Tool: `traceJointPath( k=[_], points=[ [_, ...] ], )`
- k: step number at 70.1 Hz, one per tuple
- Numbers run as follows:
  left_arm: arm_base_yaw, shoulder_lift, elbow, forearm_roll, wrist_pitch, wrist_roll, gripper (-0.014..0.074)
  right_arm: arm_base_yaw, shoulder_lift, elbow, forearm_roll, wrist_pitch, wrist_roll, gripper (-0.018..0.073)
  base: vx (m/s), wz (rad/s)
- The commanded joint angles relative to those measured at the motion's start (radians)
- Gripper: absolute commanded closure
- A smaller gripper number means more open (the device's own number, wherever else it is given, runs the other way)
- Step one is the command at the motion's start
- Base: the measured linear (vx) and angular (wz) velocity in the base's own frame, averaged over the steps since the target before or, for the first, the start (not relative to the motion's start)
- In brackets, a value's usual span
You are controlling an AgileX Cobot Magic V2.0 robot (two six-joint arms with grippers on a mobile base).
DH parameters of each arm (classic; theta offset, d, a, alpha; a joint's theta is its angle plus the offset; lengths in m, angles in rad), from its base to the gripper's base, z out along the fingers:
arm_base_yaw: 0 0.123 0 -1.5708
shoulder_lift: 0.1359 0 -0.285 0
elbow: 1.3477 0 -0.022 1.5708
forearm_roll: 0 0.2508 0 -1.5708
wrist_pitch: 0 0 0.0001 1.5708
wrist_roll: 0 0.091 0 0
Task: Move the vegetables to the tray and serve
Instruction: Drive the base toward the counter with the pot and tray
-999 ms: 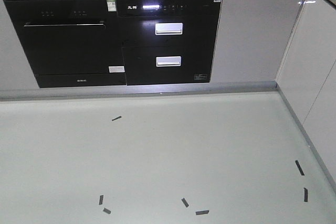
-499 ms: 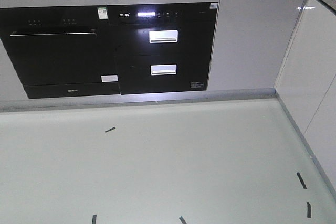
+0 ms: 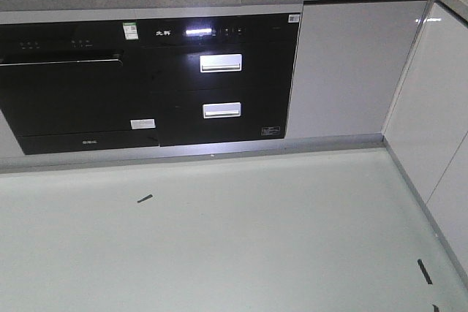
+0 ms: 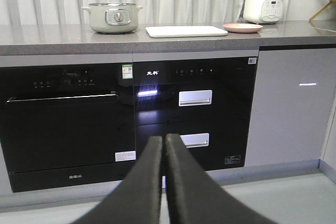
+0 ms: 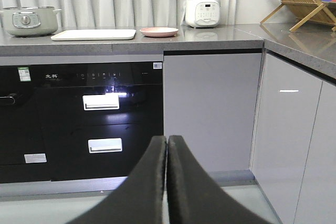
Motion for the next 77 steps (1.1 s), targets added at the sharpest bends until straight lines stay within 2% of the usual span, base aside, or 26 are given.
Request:
traceJointPath(
  k=[1, 77],
  points=[
    [-0.001, -0.015, 0.027, -0.001, -0.076, -0.009, 0.0602, -0.007, -0.007, 0.016, -0.006, -0.078, -0.010, 0.0565, 0.20, -0.03],
    [-0.001, -0.015, 0.027, -0.001, -0.076, -0.009, 0.0602, -0.007, -0.007, 0.016, -0.006, -0.078, -0.010, 0.0565, 0.19, -0.01]
  ],
)
